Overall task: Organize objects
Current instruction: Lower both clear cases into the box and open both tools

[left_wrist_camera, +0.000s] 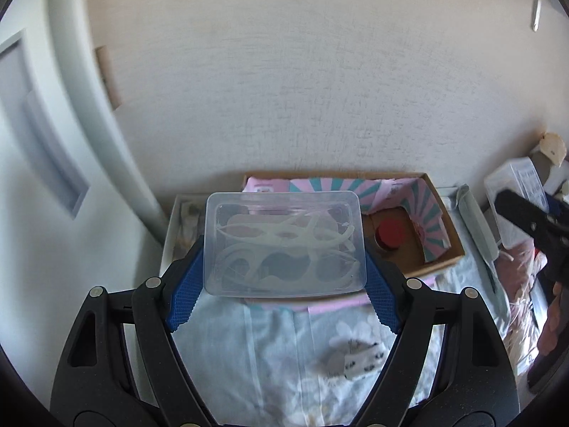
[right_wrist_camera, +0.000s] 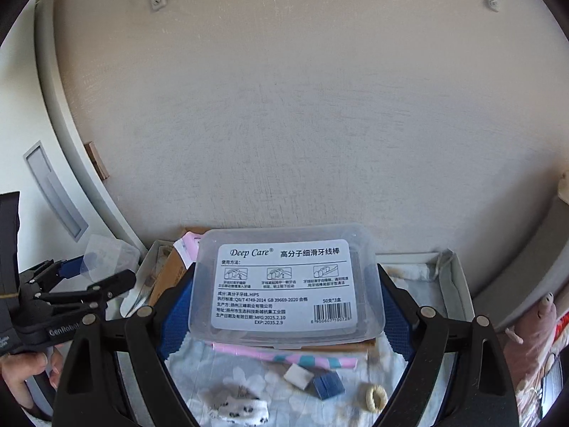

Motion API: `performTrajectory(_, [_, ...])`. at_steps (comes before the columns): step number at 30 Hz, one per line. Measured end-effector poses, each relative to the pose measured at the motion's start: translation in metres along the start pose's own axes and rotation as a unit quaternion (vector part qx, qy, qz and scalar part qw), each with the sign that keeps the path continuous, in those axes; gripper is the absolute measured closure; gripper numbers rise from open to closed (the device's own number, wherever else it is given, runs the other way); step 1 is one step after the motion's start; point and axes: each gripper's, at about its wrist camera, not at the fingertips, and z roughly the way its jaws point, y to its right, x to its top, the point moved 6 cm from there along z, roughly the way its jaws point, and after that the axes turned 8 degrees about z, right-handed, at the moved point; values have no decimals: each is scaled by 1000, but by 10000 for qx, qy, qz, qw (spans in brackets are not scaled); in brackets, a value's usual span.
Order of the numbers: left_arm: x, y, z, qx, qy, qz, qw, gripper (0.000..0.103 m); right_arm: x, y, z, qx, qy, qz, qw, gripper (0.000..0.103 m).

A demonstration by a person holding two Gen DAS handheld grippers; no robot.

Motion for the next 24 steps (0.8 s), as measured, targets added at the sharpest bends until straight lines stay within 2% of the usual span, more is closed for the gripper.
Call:
performTrajectory(4, [20,6,26,-34,-148,64,9999,25,20,-1,35,205,-282,-60,9994,16])
performTrajectory(9, [29,13,63,-75,-433,124,9990,25,30,-2,82,354,-682,-100,9970,16])
performTrajectory(18, [12,24,128,-136,-1127,233,9933,25,7,-1,160,396,-1504,-221,9876,16])
performTrajectory(24, [-6,31,153,-72,-1461,330,9887,25,-14,0,196,399,-1930,-197,9802,16])
